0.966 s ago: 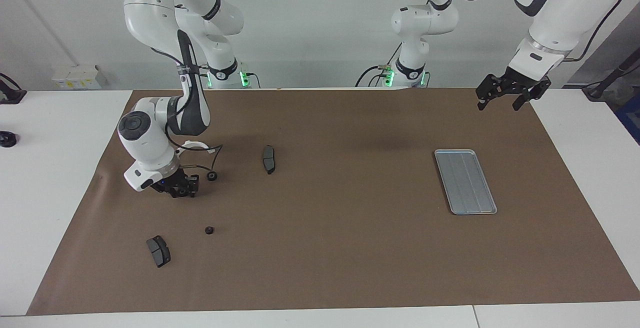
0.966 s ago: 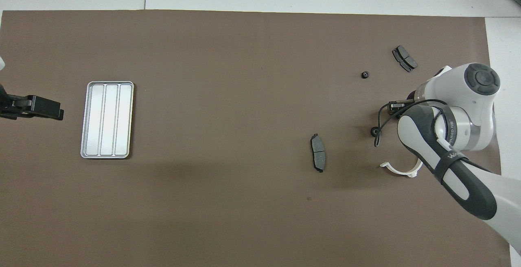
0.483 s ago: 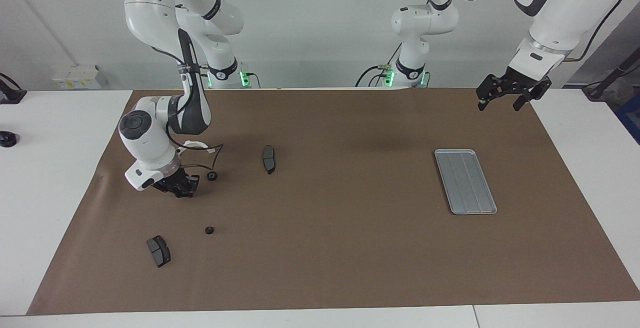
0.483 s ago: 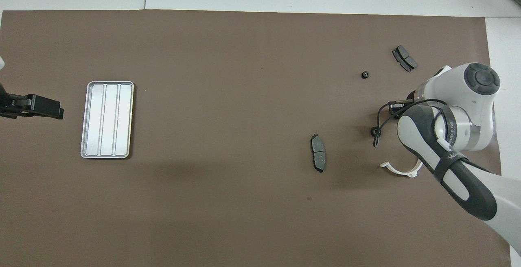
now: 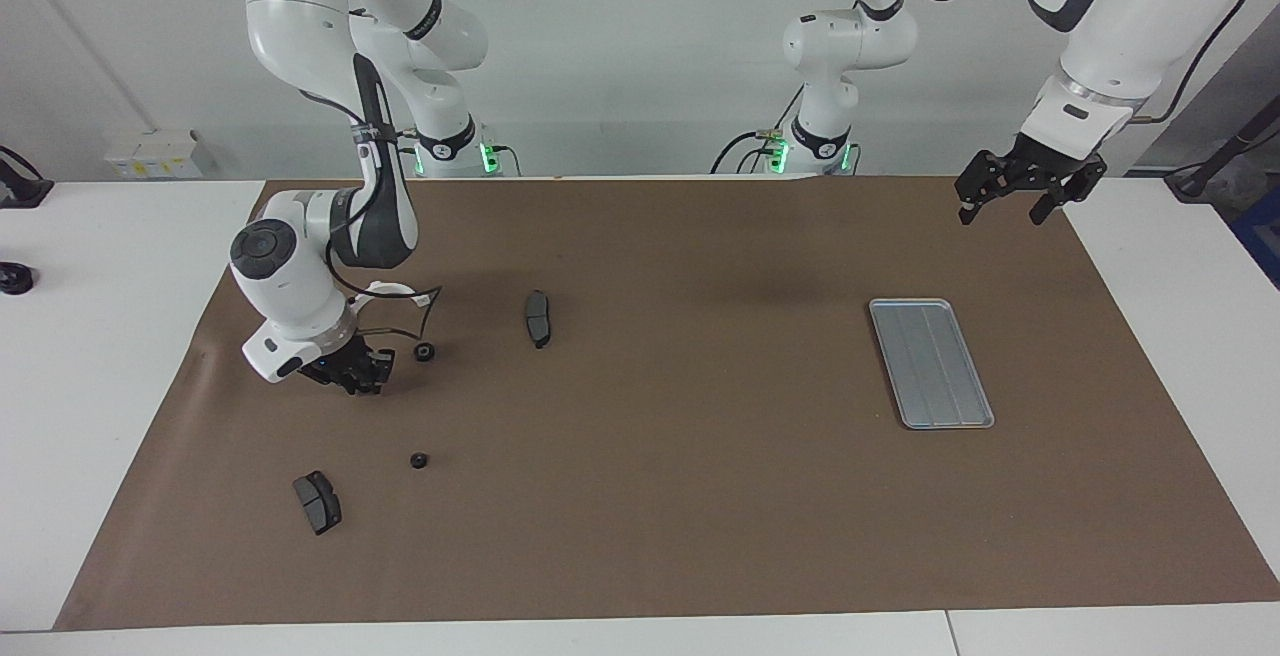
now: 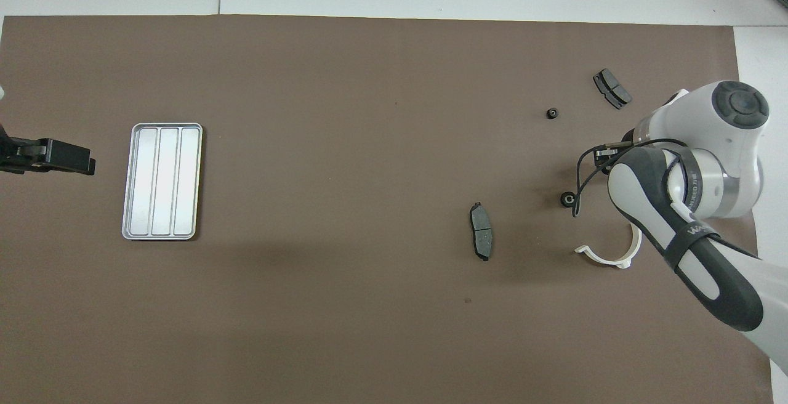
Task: Pick bearing gear from pile to tray
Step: 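Close the right gripper on the bearing and lift it, then carry the bearing with the right gripper toward the table's middle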
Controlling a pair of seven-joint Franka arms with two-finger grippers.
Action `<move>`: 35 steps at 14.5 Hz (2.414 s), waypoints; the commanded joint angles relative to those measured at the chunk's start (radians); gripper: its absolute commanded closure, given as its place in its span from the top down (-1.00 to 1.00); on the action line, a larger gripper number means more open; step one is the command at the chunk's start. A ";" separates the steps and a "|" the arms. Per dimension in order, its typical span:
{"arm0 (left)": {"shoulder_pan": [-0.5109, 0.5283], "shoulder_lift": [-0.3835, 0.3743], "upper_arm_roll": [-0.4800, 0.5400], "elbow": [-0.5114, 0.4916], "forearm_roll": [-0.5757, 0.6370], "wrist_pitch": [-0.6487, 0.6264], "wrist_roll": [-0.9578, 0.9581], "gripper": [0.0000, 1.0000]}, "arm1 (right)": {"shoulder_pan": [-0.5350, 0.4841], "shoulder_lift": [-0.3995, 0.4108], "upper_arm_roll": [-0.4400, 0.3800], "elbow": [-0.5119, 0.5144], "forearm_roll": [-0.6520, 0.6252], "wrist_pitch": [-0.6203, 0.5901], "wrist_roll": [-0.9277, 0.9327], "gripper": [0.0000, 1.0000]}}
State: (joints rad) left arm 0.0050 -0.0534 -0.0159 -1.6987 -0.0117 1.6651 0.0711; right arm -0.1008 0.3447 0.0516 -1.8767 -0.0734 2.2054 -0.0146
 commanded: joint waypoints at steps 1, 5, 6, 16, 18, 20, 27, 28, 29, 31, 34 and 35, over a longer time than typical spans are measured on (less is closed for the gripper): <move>-0.005 -0.028 0.002 -0.036 0.012 0.024 0.010 1.00 | 0.027 0.007 0.004 0.166 -0.011 -0.152 -0.002 -1.00; -0.005 -0.028 0.001 -0.035 0.012 0.025 0.012 1.00 | 0.113 0.034 0.004 0.260 0.003 -0.188 0.037 -1.00; -0.005 -0.028 0.001 -0.035 0.012 0.027 0.012 1.00 | 0.151 0.040 0.004 0.278 0.000 -0.190 0.071 -1.00; -0.005 -0.028 -0.001 -0.038 0.012 0.035 0.007 1.00 | 0.450 0.096 0.007 0.445 0.052 -0.296 0.427 -1.00; -0.005 -0.028 -0.001 -0.038 0.012 0.035 0.007 1.00 | 0.502 0.096 0.007 0.447 0.076 -0.286 0.456 -1.00; -0.005 -0.026 -0.001 -0.038 0.012 0.041 0.007 1.00 | 0.542 0.096 0.007 0.449 0.089 -0.277 0.473 -1.00; -0.017 -0.025 -0.001 -0.039 0.012 0.076 0.006 1.00 | 0.671 0.200 0.007 0.543 0.086 -0.253 0.585 -1.00; -0.019 -0.026 -0.001 -0.044 0.012 0.081 0.006 1.00 | 0.688 0.235 0.007 0.579 0.081 -0.250 0.608 -1.00; -0.020 -0.028 -0.001 -0.055 0.012 0.087 0.006 1.00 | 0.705 0.264 0.005 0.603 0.077 -0.246 0.625 -1.00; -0.020 -0.034 -0.001 -0.070 0.012 0.091 0.006 1.00 | 0.710 0.277 0.007 0.608 0.076 -0.237 0.631 -1.00; -0.020 -0.036 -0.001 -0.075 0.012 0.111 0.002 1.00 | 0.736 0.306 0.005 0.607 0.075 -0.220 0.665 -1.00; -0.020 -0.034 -0.001 -0.075 0.012 0.117 0.004 1.00 | 0.740 0.315 0.005 0.605 0.073 -0.217 0.673 -1.00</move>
State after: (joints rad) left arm -0.0027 -0.0542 -0.0259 -1.7314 -0.0117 1.7478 0.0718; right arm 0.6272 0.6246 0.0584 -1.3054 -0.0002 1.9756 0.6227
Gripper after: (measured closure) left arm 0.000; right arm 0.652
